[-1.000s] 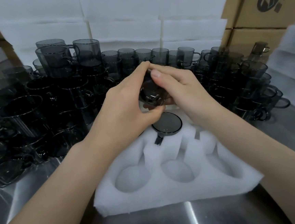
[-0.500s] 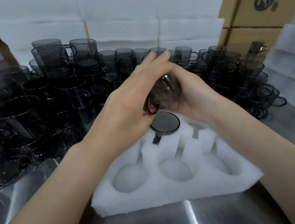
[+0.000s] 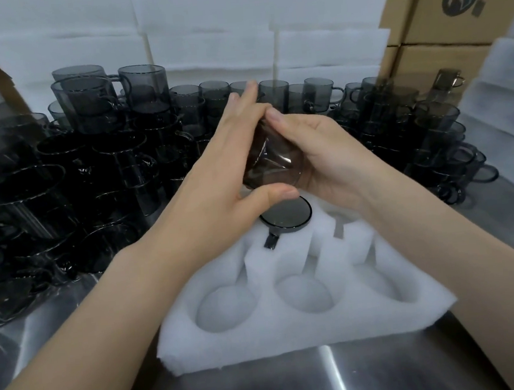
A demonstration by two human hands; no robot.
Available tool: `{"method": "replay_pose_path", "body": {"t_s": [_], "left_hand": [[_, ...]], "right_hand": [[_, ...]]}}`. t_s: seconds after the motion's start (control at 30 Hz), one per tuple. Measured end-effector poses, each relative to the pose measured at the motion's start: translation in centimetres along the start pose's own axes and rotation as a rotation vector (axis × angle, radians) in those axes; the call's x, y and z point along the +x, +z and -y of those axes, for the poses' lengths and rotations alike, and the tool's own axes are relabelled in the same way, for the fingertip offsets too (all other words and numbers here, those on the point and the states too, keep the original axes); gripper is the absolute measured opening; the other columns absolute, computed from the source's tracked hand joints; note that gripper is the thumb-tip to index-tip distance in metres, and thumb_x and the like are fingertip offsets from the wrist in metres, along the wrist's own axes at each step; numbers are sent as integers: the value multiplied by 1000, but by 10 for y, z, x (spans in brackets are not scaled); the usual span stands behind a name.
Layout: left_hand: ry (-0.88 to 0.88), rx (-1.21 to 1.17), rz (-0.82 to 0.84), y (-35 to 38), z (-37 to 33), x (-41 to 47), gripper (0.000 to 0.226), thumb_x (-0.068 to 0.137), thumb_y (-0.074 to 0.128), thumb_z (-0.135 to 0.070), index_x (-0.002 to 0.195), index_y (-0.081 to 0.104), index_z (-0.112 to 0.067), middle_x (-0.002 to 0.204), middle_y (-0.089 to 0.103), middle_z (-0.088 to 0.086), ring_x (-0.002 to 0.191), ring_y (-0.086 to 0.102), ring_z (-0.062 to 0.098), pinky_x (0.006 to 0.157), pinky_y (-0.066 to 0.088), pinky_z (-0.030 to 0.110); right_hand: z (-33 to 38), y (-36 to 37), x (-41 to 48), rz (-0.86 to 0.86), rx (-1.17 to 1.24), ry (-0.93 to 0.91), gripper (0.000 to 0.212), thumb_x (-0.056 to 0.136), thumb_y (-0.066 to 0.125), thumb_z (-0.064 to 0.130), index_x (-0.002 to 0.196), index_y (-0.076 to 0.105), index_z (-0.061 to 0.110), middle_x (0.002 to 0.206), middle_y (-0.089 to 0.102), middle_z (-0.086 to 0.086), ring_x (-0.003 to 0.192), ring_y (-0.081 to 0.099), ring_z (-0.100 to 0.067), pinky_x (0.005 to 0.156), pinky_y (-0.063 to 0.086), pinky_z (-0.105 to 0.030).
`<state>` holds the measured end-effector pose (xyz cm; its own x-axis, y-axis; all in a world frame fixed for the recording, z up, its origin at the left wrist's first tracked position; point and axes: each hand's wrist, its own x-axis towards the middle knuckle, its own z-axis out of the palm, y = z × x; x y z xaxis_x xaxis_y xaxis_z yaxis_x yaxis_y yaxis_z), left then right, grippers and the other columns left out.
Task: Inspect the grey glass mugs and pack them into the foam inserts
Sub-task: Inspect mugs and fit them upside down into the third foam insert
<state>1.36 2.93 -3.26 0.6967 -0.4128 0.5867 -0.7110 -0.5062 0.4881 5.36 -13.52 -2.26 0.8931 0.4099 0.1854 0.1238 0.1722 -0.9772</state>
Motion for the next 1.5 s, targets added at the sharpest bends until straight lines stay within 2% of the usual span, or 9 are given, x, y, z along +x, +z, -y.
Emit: {"method": "replay_pose_path", "body": {"t_s": [0.27, 0.43, 0.5, 0.57, 0.73, 0.87, 0.93, 1.07, 1.5], "left_hand": [[165, 90, 75, 0, -4, 2, 94, 83, 71, -26, 153, 11, -8, 158, 4, -3, 149, -6, 21, 119, 1, 19], [273, 236, 64, -1, -3, 3, 91, 84, 69, -27, 154, 12, -15, 162, 5, -2, 149, -9, 25, 121, 2, 43], [258, 304, 1, -2, -2, 3, 88, 84, 66, -29, 153, 13, -21, 162, 3, 1, 149, -8, 23, 118, 2, 49], [222, 321, -62, -3, 0, 3, 84, 85, 63, -28, 153, 13, -23, 162, 3, 3, 149, -5, 27, 118, 3, 51], [105, 246, -101, 1, 3, 2, 88, 85, 62, -17, 154, 8, -12, 163, 3, 10, 151, -1, 25, 122, 7, 43], [-41, 109, -74, 1, 1, 1, 102, 82, 69, -32, 154, 0, -9, 164, 8, 8, 150, 10, 14, 120, 14, 23], [-84, 58, -63, 2, -1, 0, 106, 81, 74, -39, 155, 3, -11, 162, 17, 6, 147, 19, 10, 115, 18, 15], [-56, 41, -92, 1, -1, 0, 92, 84, 73, -23, 154, 15, -10, 157, 31, 8, 137, 27, 7, 104, 18, -2], [49, 64, -91, -1, 0, 0, 93, 75, 80, -12, 151, 26, -8, 158, 25, 5, 143, 18, 4, 112, 14, 6]], "right_hand": [[6, 7, -3, -70, 114, 54, 23, 98, 54, 21, 84, 61, 5, 74, 59, -12, 65, 62, -20, 54, 55, -29], [8, 12, -2, -27, 135, 119, 33, 100, 46, 23, 116, 61, -3, 105, 60, -23, 97, 59, -34, 75, 58, -39], [8, 13, -2, 29, 163, 153, 40, 100, 44, 33, 125, 60, 6, 120, 63, -18, 108, 61, -29, 88, 54, -40], [9, 12, -2, 48, 157, 172, 43, 100, 39, 41, 127, 58, 13, 122, 63, -15, 108, 62, -25, 87, 52, -38], [11, 9, -6, 77, 175, 104, 48, 100, 41, 36, 141, 47, 12, 124, 58, -16, 108, 61, -29, 80, 55, -44], [10, 8, -7, 110, 254, 12, 56, 91, 53, 8, 145, 38, 3, 125, 55, -19, 113, 55, -33, 102, 44, -54], [7, 9, -6, 149, 226, 4, 54, 87, 50, 5, 139, 41, -6, 119, 54, -22, 111, 52, -35, 106, 41, -52], [4, 9, -6, 89, 194, 16, 18, 92, 55, 9, 110, 52, 7, 87, 66, -4, 80, 65, -18, 66, 55, -31], [3, 7, -2, 16, 185, 14, 8, 96, 53, 19, 94, 60, 17, 84, 65, -2, 75, 65, -18, 54, 52, -31]]}}
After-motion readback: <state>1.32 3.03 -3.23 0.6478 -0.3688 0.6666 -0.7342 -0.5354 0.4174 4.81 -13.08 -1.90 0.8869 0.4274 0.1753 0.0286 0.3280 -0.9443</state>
